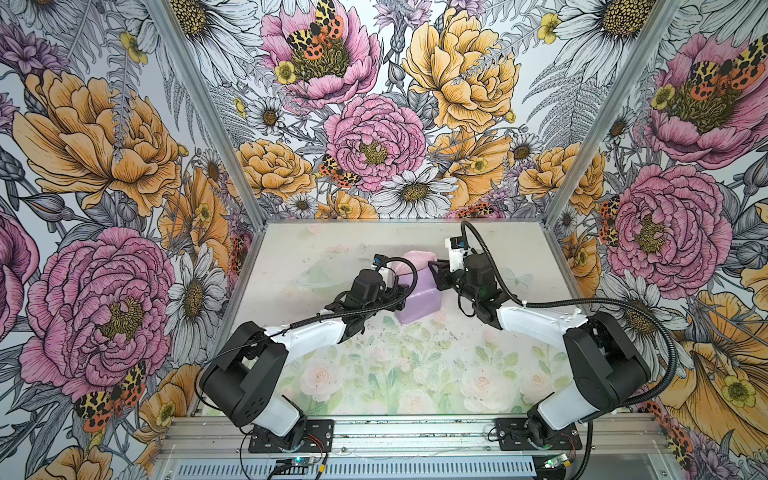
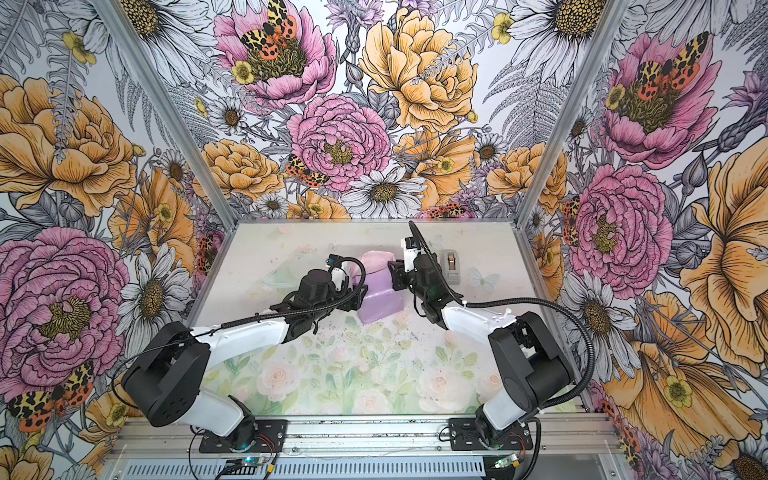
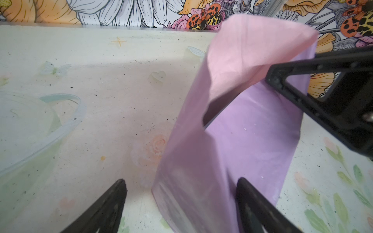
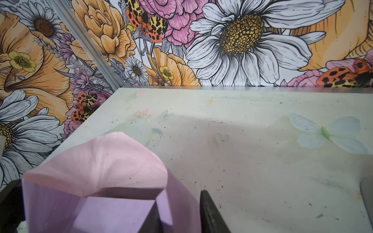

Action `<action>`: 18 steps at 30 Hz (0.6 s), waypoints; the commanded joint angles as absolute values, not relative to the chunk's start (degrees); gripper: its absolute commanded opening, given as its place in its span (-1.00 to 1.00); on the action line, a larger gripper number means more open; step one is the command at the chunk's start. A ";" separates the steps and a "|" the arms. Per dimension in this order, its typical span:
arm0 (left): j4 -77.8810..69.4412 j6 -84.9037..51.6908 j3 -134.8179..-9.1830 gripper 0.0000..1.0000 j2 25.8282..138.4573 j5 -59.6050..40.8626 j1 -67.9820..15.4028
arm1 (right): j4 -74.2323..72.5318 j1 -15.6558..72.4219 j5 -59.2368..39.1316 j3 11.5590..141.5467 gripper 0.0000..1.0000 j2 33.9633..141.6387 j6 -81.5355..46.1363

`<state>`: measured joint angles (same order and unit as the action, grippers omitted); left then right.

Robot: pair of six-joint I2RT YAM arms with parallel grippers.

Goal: Wrap the gift box in paper

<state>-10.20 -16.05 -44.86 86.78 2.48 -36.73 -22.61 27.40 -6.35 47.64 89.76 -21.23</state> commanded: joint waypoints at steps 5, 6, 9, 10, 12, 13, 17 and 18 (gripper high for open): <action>-1.94 -13.74 -44.11 0.72 89.12 4.93 -37.02 | -22.85 27.25 -8.80 45.05 -0.42 89.85 -22.36; -1.93 -13.72 -44.09 0.72 89.20 4.91 -37.00 | -22.89 27.25 -9.04 44.88 -0.44 89.96 -22.60; -2.21 -13.83 -44.18 0.72 89.37 5.10 -37.26 | -23.22 27.62 -9.09 44.03 -0.54 89.98 -23.20; -2.35 -13.86 -44.16 0.72 89.46 5.10 -37.19 | -23.31 27.67 -8.78 43.58 -0.60 89.85 -23.36; -2.63 -13.83 -44.43 0.71 89.69 5.01 -37.24 | -23.46 28.00 -7.88 42.72 -0.80 89.32 -23.63; -2.80 -13.78 -44.63 0.71 90.03 4.90 -37.25 | -23.58 28.19 -7.27 42.30 -0.88 88.96 -23.81; -3.28 -13.16 -45.94 0.71 91.72 4.75 -37.27 | -23.96 29.50 -3.91 40.45 -0.93 87.10 -25.67; -3.73 -13.03 -46.11 0.71 92.18 4.67 -37.28 | -23.91 29.89 -2.38 40.00 -0.94 86.43 -26.24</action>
